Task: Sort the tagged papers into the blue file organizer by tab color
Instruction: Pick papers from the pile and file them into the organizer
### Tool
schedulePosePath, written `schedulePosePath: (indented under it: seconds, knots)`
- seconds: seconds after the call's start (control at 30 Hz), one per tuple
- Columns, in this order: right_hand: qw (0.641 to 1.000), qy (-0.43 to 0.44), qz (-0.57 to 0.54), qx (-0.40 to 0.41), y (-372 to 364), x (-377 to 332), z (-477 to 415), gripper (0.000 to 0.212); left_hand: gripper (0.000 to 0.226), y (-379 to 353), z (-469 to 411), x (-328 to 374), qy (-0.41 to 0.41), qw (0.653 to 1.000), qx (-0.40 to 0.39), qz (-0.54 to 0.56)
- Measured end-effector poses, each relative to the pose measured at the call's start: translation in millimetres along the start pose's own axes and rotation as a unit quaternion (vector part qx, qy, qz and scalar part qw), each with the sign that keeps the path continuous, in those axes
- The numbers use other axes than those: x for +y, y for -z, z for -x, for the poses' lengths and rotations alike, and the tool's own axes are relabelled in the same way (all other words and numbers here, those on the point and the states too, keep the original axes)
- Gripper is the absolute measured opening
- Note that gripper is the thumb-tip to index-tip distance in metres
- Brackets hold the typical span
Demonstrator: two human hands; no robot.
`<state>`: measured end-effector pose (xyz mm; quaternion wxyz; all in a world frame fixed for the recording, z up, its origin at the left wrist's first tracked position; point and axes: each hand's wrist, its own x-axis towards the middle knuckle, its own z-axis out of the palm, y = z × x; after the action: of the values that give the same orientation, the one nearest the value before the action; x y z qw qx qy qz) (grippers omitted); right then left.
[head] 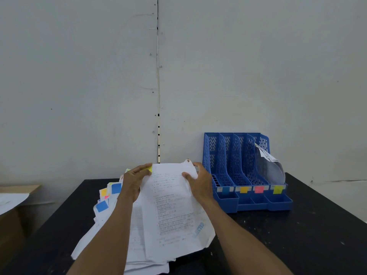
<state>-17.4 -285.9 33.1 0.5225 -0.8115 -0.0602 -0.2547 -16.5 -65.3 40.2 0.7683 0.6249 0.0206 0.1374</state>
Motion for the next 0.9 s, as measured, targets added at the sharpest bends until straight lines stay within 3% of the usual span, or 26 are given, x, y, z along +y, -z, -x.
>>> schedulePosePath:
  seconds: [0.23, 0.53, 0.73, 0.9]
  knots:
    - [1.000, 0.007, 0.002, -0.007, -0.9, -1.8, -1.8, 0.045, 0.018, 3.3, -1.3, -2.9, 0.003, 1.000, 0.013, 0.028]
    - [1.000, 0.007, -0.006, 0.000, 6.9, -4.4, -0.9, 0.043, 0.051, -2.2, 1.8, -0.6, 0.034, 0.996, -0.037, 0.080]
    - [1.000, 0.005, -0.001, -0.003, 11.6, -0.9, -0.2, 0.044, 0.015, -9.4, 1.5, 4.2, 0.063, 0.988, -0.012, 0.138]
    - [1.000, 0.003, -0.003, 0.002, 12.1, 1.0, -2.0, 0.044, 0.026, -8.6, -3.3, -5.9, 0.038, 0.998, -0.024, 0.052]
